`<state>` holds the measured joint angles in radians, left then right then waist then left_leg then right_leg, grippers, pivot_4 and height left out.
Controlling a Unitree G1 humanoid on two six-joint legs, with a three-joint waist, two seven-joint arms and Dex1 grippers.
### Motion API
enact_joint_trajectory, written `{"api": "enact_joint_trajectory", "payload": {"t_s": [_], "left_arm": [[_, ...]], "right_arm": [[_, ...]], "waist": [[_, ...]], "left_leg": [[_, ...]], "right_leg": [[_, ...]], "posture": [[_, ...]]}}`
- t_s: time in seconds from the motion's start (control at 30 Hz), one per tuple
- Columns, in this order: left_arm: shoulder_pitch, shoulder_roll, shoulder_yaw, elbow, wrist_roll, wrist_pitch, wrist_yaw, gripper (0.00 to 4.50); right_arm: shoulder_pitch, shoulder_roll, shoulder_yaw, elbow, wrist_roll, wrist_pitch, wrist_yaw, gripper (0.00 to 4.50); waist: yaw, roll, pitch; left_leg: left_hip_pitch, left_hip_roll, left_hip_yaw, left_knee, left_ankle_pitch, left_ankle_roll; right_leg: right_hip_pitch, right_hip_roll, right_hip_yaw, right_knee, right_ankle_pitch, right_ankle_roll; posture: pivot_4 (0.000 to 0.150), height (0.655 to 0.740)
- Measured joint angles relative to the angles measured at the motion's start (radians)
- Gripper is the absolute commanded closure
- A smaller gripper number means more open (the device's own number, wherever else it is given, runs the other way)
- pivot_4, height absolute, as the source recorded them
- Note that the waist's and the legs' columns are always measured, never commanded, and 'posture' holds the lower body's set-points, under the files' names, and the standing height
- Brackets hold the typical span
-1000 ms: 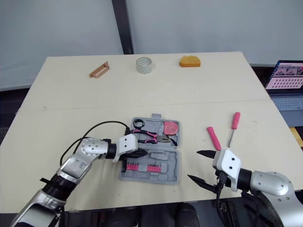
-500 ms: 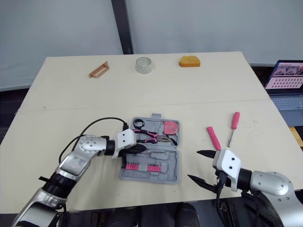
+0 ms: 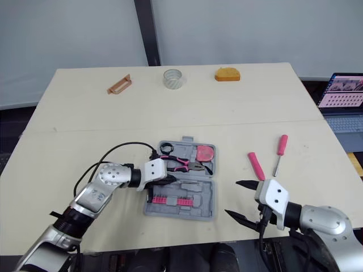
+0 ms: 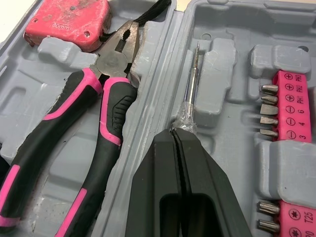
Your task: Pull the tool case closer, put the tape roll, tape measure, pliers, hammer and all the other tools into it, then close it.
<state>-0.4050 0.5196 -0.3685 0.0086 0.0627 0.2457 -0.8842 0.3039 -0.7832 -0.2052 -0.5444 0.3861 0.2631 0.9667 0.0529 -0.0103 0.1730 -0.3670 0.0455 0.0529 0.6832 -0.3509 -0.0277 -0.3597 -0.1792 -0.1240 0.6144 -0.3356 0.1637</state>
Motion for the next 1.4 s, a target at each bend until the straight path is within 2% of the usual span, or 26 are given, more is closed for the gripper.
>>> {"api": "enact_joint_trajectory", "payload": {"t_s": [0.5, 0.73, 1.4], "left_arm": [[0.0, -0.009, -0.025, 0.046, 0.034, -0.049, 0.01, 4.43], [0.0, -0.015, -0.035, 0.072, 0.045, -0.063, 0.011, 4.43], [0.005, -0.036, -0.044, 0.145, 0.057, -0.139, 0.02, 4.43]], "right_arm": [[0.03, 0.0, -0.033, -0.012, 0.012, 0.005, 0.0, 0.0], [0.03, 0.0, -0.033, -0.026, 0.012, 0.012, 0.0, 0.0], [0.039, 0.0, -0.033, -0.026, 0.012, 0.013, 0.0, 0.0]], "waist": [[0.003, 0.006, -0.012], [0.002, 0.008, -0.02], [0.002, 0.015, -0.04]], "left_leg": [[0.003, 0.0, 0.0, 0.0, 0.0, 0.0], [0.016, 0.0, 0.0, -0.005, -0.002, 0.0], [0.017, 0.0, 0.0, -0.005, -0.004, 0.001]], "right_leg": [[0.004, 0.0, 0.0, -0.001, 0.0, 0.0], [0.017, 0.0, -0.001, -0.007, 0.0, 0.0], [0.02, 0.0, -0.002, -0.01, 0.0, 0.0]], "posture": [[0.15, 0.74], [0.15, 0.74], [0.15, 0.74]]}}
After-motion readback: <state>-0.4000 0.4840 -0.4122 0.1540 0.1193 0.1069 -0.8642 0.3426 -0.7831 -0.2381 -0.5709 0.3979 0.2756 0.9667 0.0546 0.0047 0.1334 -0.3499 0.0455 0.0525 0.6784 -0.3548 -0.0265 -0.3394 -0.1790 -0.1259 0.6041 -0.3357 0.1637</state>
